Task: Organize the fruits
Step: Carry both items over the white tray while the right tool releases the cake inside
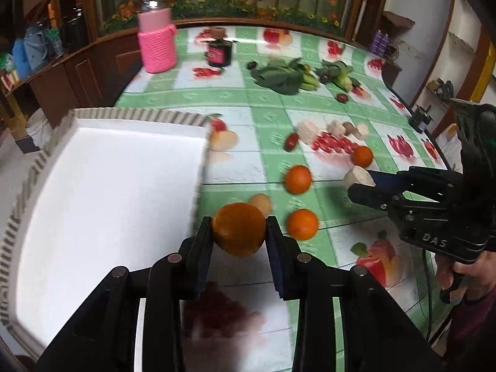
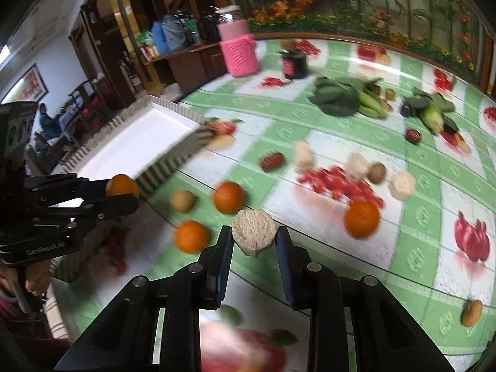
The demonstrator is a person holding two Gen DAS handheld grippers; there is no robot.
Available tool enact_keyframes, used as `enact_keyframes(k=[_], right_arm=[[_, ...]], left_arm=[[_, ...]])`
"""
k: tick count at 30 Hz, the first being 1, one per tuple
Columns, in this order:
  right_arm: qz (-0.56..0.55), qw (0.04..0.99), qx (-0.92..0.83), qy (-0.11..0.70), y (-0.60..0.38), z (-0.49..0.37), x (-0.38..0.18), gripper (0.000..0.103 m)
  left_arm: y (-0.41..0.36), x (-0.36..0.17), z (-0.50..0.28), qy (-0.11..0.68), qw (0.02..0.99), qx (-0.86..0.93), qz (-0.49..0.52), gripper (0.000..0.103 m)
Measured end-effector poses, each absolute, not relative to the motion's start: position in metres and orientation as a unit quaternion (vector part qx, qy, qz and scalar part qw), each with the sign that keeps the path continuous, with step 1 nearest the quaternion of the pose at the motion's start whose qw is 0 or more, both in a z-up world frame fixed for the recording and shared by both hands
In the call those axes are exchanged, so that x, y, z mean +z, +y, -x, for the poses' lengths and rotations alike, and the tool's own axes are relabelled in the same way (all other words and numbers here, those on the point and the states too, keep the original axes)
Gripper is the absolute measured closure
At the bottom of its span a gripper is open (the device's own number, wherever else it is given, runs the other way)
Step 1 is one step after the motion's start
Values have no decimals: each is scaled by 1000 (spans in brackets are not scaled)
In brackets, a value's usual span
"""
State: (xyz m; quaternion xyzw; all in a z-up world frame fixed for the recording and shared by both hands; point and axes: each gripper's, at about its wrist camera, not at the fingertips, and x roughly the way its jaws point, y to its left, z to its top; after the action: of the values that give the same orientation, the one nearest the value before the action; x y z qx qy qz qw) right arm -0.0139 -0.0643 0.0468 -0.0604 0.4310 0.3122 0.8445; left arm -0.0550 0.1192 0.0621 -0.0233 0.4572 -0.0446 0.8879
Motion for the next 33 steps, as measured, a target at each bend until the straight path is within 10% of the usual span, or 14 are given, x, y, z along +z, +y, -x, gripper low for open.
enact_keyframes(k=[20, 33], right_arm=[[130, 801, 415, 412, 121, -29, 54, 74], [152, 804, 398, 414, 73, -28, 53, 68]], left_arm=[[205, 36, 44, 480, 872, 59, 78, 72], [215, 28, 43, 483, 868, 60, 101, 72]])
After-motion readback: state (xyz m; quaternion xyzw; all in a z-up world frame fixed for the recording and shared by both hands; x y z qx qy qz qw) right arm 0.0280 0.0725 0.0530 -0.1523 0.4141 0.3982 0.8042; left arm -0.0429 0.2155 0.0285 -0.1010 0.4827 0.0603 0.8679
